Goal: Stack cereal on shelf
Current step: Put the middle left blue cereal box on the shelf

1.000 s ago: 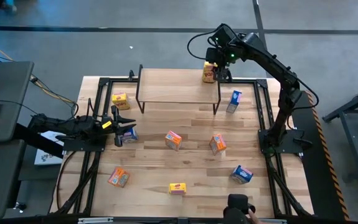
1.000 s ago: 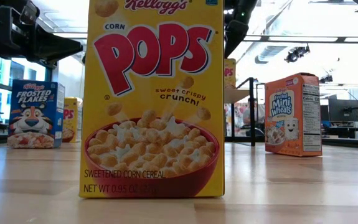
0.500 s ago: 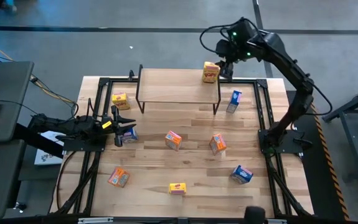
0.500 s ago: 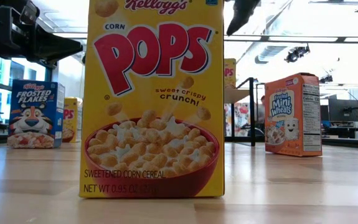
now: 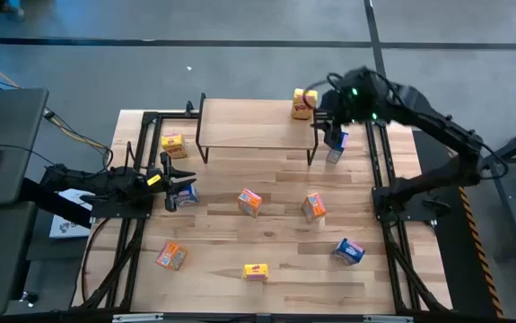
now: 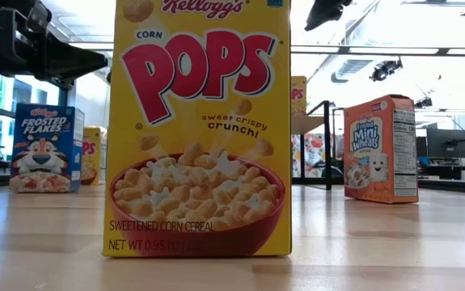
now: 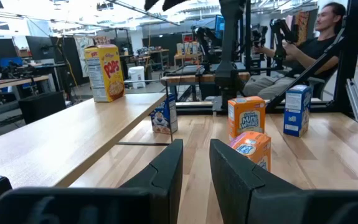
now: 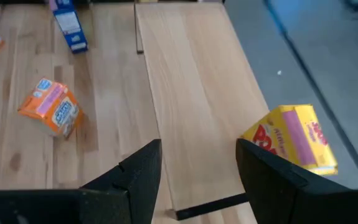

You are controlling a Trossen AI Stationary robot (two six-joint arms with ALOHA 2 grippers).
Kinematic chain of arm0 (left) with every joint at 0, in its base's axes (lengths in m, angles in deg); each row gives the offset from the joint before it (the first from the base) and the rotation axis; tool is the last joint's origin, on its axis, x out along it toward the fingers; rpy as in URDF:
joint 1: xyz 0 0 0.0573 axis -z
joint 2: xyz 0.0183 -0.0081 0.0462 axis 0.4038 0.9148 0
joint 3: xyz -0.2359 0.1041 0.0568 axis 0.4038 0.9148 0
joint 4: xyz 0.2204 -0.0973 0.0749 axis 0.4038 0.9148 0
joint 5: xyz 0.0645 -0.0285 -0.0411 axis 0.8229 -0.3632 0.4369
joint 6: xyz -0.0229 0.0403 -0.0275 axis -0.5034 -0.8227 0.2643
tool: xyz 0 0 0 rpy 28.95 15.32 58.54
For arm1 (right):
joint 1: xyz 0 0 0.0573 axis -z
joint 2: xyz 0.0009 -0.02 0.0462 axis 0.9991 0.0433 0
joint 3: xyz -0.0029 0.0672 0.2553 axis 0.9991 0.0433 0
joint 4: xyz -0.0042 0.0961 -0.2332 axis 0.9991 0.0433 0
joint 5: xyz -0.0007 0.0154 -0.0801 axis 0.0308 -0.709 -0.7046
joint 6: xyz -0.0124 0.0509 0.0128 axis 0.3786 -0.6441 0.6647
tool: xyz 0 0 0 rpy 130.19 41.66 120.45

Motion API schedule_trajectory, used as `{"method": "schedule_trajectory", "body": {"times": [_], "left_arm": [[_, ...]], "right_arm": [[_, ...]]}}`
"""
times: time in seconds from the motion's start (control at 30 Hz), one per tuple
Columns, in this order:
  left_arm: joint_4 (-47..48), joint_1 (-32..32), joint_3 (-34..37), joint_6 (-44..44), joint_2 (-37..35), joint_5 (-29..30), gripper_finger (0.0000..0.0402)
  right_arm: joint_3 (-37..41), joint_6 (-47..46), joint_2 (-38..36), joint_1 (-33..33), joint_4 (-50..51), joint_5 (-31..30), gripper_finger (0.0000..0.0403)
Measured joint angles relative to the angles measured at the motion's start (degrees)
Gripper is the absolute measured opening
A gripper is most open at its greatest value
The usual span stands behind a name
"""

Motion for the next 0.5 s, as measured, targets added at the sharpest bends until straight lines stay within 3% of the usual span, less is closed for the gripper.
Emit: {"method": "schedule_trajectory", "body": {"times": [0.33,0.5], "left_arm": [[0.0,0.02,0.0,-0.04,-0.02,0.0,0.0072],[0.02,0.02,0.0,0.0,-0.01,-0.02,0.0072]], "right_arm": [[19.45,-11.1,-12.26,-10.93,-11.94,-4.67,0.0197],[28.99,-11.99,-17.24,-17.27,-20.03,-7.08,0.0197]]}}
